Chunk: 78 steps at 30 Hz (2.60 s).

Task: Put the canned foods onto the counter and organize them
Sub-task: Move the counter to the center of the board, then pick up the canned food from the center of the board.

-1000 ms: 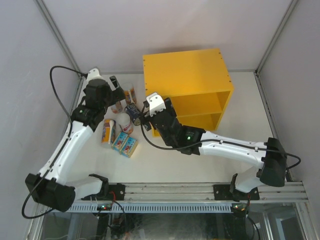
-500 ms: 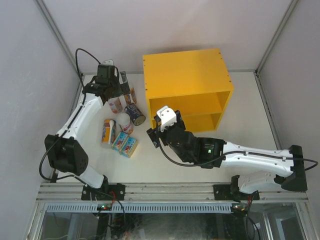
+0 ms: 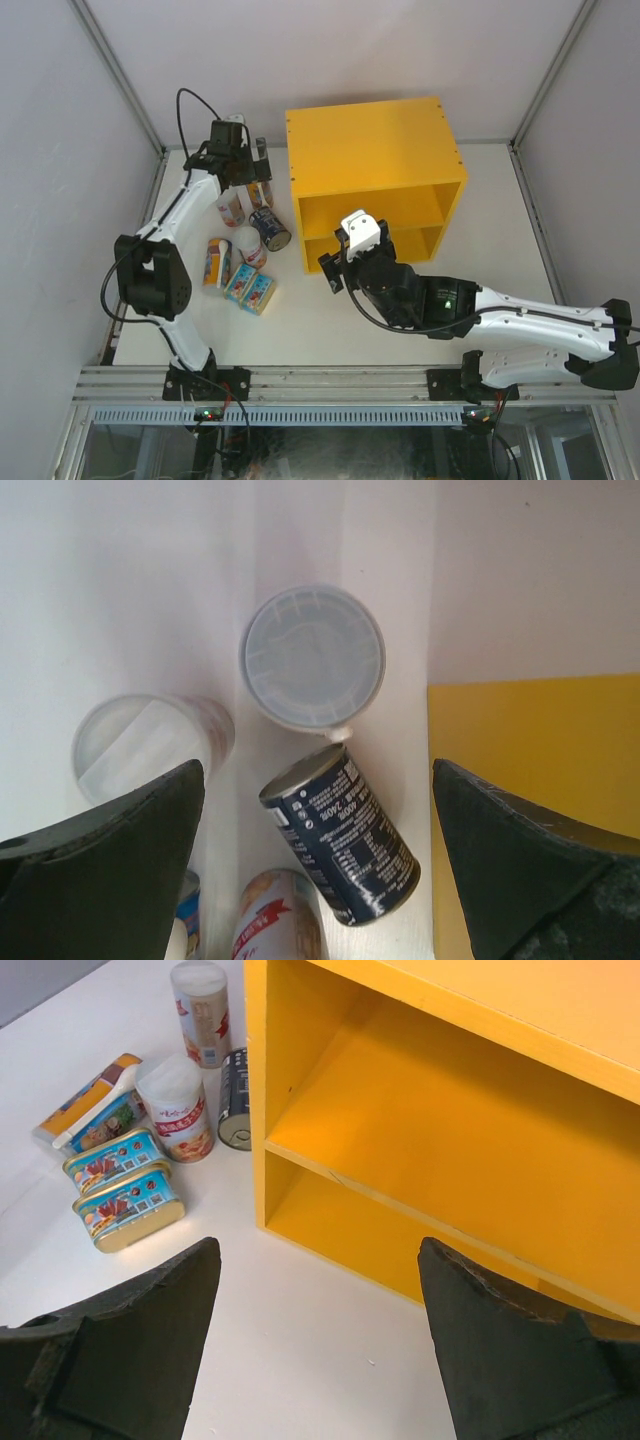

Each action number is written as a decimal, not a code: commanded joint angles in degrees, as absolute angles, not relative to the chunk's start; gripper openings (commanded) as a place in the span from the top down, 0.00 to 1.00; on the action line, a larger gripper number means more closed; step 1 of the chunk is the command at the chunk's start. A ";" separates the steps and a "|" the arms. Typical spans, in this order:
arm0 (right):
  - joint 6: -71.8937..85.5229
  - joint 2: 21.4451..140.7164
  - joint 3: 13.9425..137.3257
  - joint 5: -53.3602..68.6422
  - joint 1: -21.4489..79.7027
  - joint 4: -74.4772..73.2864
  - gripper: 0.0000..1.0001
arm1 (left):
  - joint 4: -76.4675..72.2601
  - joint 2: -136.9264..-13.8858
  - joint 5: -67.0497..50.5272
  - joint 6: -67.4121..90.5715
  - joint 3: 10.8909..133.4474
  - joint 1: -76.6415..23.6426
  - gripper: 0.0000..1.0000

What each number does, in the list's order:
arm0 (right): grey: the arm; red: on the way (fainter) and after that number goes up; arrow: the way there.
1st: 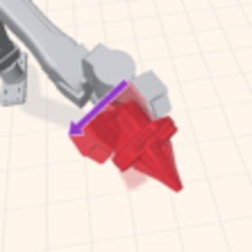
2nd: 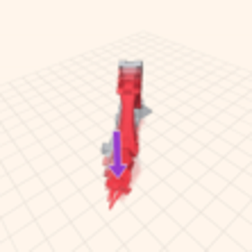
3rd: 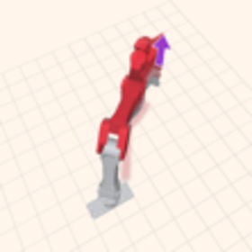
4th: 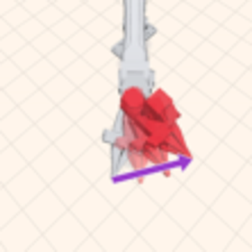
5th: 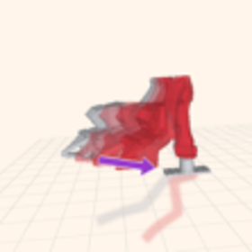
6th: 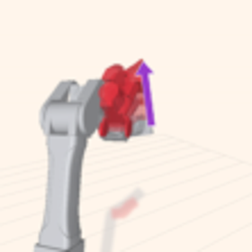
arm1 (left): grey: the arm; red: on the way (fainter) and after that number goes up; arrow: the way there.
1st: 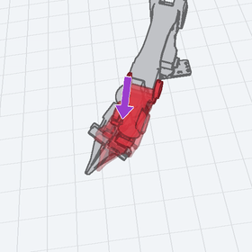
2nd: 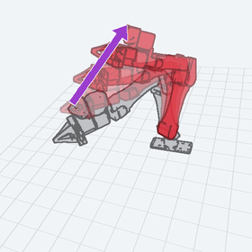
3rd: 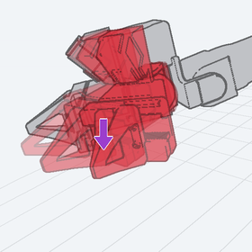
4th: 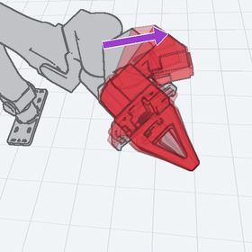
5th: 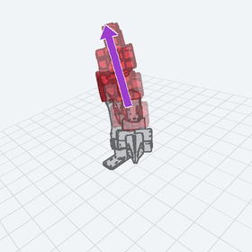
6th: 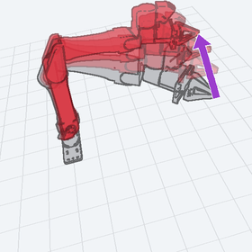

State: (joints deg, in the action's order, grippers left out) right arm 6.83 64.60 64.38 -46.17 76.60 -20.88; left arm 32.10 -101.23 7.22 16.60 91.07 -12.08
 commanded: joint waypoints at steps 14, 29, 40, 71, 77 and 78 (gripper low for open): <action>4.04 61.50 63.40 -42.05 69.66 -20.02 0.21 | 26.98 -110.44 9.81 15.02 100.66 -11.68 0.01; 4.26 61.88 63.02 -37.70 64.35 -18.94 0.21 | 26.85 -113.96 10.45 14.65 100.96 -11.71 0.06; 5.35 61.87 62.31 -35.62 62.37 -18.62 0.21 | 23.64 -113.65 10.42 15.46 96.62 -11.78 0.15; 6.64 61.92 61.96 -34.91 61.00 -18.98 0.22 | 21.42 -107.72 10.88 17.43 96.37 -12.31 1.00; 6.25 61.73 61.99 -34.55 60.91 -18.81 0.22 | 21.10 -105.49 11.97 17.75 96.82 -12.89 1.00; 6.24 61.70 61.97 -34.56 60.85 -18.88 0.22 | 21.09 -105.20 12.10 17.73 96.82 -13.00 1.00</action>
